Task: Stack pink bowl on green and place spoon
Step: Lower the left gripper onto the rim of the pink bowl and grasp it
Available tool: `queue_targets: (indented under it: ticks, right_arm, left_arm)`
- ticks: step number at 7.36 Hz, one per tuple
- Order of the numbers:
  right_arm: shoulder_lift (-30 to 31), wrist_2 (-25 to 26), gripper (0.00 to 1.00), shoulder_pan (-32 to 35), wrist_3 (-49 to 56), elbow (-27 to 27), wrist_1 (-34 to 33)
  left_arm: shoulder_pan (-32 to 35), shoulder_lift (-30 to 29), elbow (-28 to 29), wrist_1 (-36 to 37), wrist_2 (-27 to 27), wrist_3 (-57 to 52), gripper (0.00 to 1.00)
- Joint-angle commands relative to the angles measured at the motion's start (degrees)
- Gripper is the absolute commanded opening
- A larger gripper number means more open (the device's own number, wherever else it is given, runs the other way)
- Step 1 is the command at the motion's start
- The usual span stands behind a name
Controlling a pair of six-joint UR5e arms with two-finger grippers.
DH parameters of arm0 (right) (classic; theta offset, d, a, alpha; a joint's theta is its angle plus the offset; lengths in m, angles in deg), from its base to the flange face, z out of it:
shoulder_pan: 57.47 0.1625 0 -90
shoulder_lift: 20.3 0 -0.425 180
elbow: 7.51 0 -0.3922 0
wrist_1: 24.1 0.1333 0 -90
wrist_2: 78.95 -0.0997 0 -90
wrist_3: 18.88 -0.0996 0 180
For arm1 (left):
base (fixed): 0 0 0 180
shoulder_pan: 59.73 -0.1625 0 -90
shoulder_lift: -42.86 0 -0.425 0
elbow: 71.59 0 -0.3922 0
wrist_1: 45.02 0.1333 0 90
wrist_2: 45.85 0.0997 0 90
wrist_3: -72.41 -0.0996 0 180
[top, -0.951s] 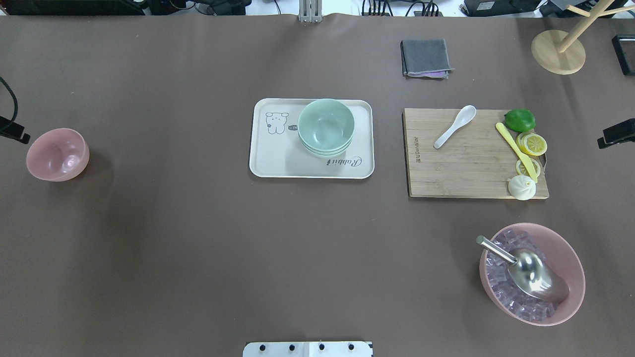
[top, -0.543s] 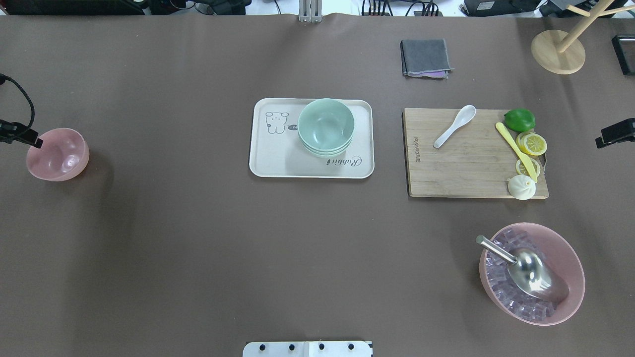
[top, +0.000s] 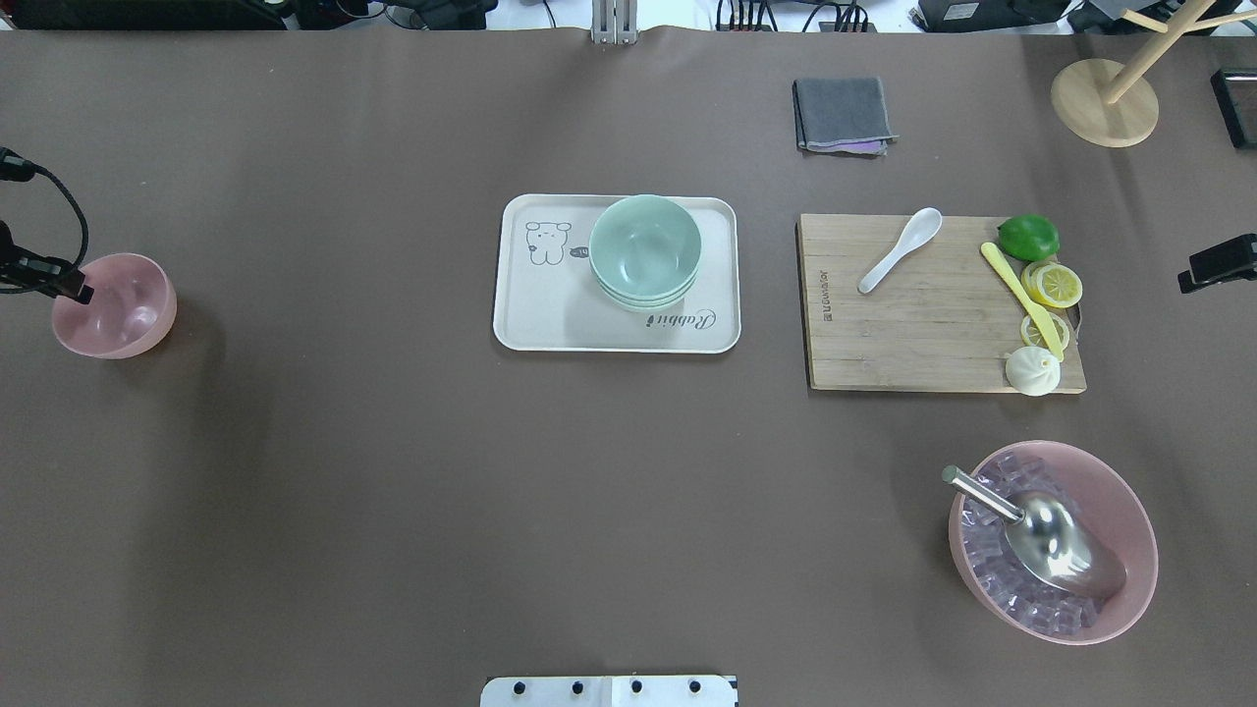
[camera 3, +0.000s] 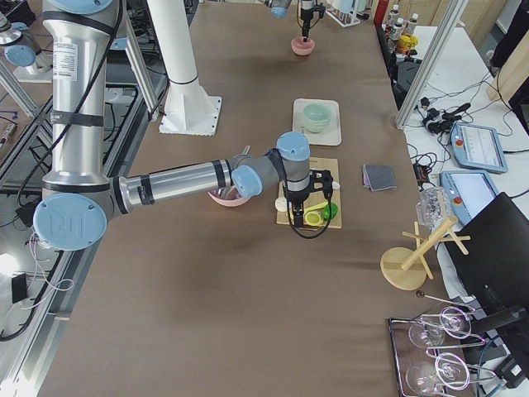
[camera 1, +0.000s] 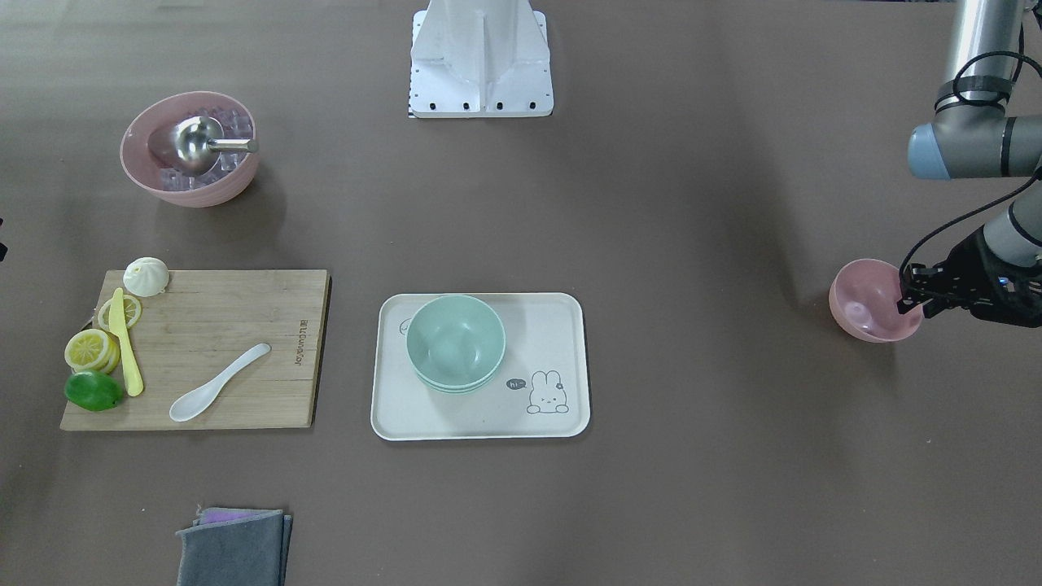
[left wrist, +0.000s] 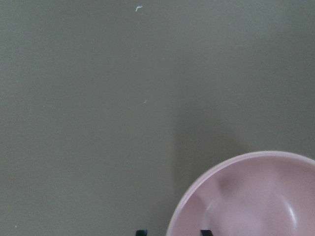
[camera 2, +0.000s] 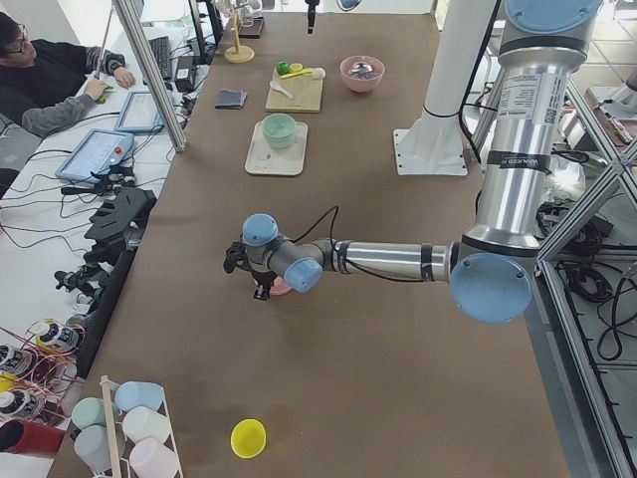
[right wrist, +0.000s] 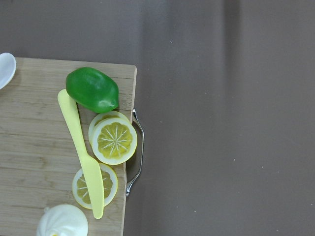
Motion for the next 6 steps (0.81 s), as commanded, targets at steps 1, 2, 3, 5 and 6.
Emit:
queue_targets:
  ticks: [1,2,3,5,6]
  right_arm:
    - [0.0,0.0,1.00,0.0,0.0,0.0,0.0]
    - [0.0,0.0,1.00,0.0,0.0,0.0,0.1]
    - [0.0,0.0,1.00,-0.1,0.0,0.0,0.1]
    - [0.0,0.0,1.00,-0.4,0.0,0.0,0.1]
    - [0.0,0.1,1.00,-0.8,0.0,0.0,0.1]
  left_arm:
    - [0.0,0.1,-0.5,-0.2,-0.2,0.0,0.00]
    - [0.0,0.0,-1.3,-0.1,-1.3,0.0,0.00]
    - [0.1,-0.4,-3.4,0.8,-4.1,0.4,0.00]
    - [0.4,-2.7,-12.1,10.3,-4.5,8.4,0.00]
    - [0.2,-4.0,-18.5,18.5,-4.0,10.8,0.00]
